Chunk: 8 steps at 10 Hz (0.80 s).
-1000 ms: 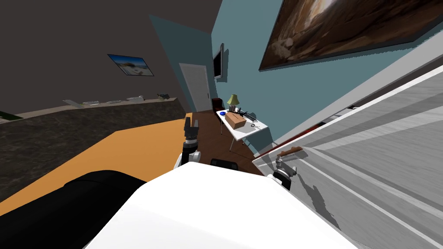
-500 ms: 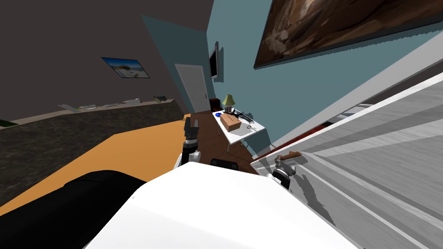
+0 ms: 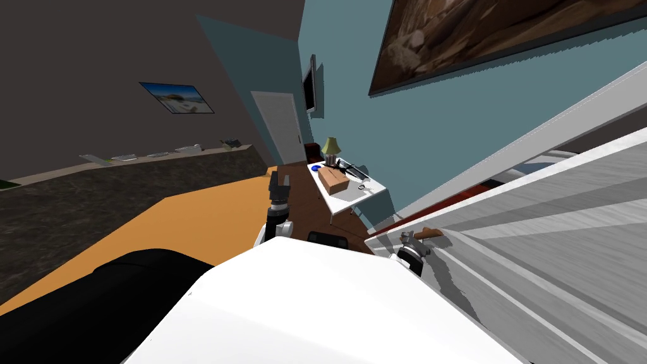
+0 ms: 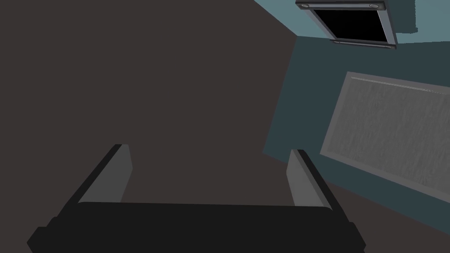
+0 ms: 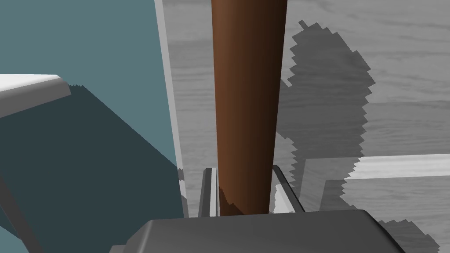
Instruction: Pull the door open
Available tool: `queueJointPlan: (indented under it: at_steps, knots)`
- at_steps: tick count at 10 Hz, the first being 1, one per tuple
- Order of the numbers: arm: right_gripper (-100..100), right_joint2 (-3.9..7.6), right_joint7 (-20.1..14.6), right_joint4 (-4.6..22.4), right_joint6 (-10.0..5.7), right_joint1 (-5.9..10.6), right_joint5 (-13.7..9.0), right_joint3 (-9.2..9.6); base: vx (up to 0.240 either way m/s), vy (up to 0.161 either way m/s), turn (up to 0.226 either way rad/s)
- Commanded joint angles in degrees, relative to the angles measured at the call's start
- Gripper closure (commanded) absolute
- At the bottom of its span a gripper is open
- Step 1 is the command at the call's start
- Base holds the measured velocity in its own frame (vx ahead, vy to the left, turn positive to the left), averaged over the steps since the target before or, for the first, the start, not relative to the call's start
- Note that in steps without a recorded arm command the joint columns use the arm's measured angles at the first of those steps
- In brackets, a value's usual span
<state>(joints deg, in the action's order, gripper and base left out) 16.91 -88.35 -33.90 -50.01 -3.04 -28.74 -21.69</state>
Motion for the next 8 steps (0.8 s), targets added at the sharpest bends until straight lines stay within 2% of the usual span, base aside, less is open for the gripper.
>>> queueJointPlan:
  at_steps: [1, 4, 6, 8]
  knots:
    - [100, -0.03, 0.02, 0.00, -0.06, -0.04, 0.00, 0.00, -0.020, 0.020, 0.000]
    - [100, -0.03, 0.02, 0.00, -0.06, -0.04, 0.00, 0.00, -0.006, 0.006, 0.000]
    - [100, 0.09, -0.81, -0.33, 0.34, -0.24, 0.81, 1.24, -0.166, 0.007, 0.064]
    - [100, 0.35, -1.66, -0.80, 0.52, -0.38, 1.61, 2.43, -0.194, 0.075, 0.047]
